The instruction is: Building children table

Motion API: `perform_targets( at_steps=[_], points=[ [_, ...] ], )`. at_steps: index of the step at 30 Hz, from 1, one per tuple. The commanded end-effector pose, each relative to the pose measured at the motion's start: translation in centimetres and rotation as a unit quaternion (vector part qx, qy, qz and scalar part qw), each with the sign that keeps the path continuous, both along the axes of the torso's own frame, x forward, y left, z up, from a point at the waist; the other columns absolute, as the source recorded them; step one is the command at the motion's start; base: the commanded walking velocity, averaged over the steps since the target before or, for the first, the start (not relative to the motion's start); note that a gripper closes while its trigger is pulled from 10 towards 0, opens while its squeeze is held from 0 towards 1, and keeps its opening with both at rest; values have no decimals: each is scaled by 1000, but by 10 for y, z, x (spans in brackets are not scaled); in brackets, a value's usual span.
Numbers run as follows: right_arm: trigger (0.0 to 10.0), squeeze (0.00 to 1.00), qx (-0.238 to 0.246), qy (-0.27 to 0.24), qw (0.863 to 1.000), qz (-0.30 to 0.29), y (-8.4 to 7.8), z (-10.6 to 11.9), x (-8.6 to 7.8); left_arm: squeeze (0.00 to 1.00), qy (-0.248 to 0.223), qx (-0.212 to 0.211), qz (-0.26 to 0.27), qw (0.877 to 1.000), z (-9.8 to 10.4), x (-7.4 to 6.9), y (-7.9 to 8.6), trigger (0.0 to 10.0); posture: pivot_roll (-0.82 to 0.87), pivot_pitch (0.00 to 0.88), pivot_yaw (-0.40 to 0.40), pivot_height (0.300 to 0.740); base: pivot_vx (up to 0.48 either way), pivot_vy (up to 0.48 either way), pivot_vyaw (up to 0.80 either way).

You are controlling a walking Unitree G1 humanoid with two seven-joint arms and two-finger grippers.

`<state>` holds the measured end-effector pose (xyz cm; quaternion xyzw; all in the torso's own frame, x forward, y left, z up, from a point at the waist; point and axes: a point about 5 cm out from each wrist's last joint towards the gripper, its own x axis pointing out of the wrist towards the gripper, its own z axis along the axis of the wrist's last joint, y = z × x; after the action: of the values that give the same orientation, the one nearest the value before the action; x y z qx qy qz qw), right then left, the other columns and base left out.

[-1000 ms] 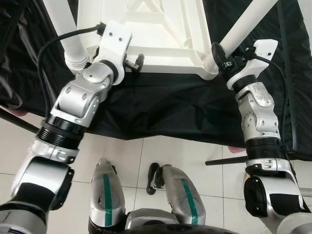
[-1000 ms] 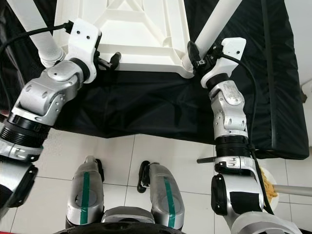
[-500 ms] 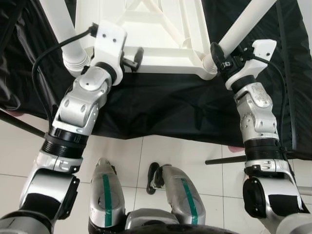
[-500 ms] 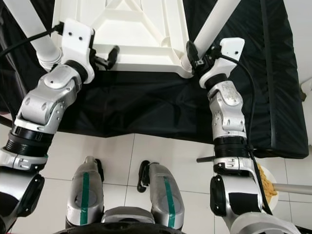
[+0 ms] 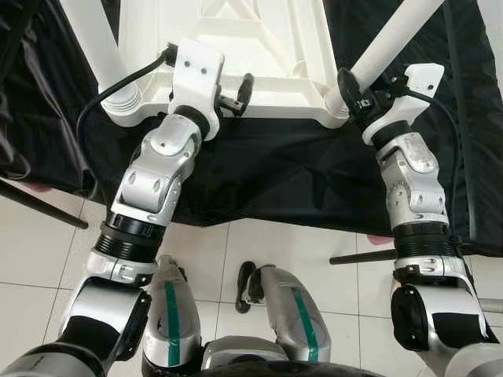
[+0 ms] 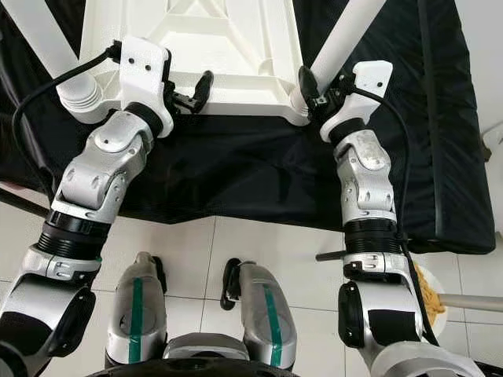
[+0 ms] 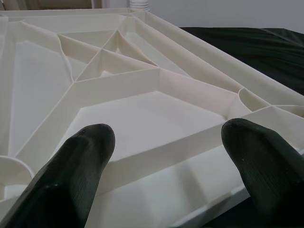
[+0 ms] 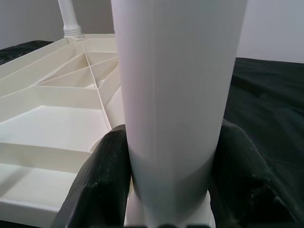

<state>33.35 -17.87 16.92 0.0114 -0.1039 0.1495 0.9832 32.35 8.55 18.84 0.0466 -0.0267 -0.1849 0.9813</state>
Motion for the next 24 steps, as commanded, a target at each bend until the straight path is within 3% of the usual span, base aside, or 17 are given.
perform_targets(
  at_steps=[1,13,14,23,24],
  points=[
    [10000,0,-4,24,1000,14,6,-10,-1,0,-13,-15,96,995,2,6,6,10000,60,126,-138,740,0,0,0],
    [10000,0,-1,12,1000,11,7,-6,-2,0,-34,-38,186,981,10,22,28,10000,61,127,-122,740,0,0,0],
    [10000,0,4,10,1000,11,9,-5,-2,0,-31,-34,214,976,8,25,35,10000,65,125,-117,740,0,0,0],
    [10000,0,8,9,1000,25,15,-6,-2,0,-24,-11,244,969,0,24,45,10000,77,124,-107,740,0,0,0],
    [10000,0,11,9,1000,28,16,-7,-1,0,-17,-10,264,964,-3,25,52,10000,79,122,-106,740,0,0,0]
  ],
)
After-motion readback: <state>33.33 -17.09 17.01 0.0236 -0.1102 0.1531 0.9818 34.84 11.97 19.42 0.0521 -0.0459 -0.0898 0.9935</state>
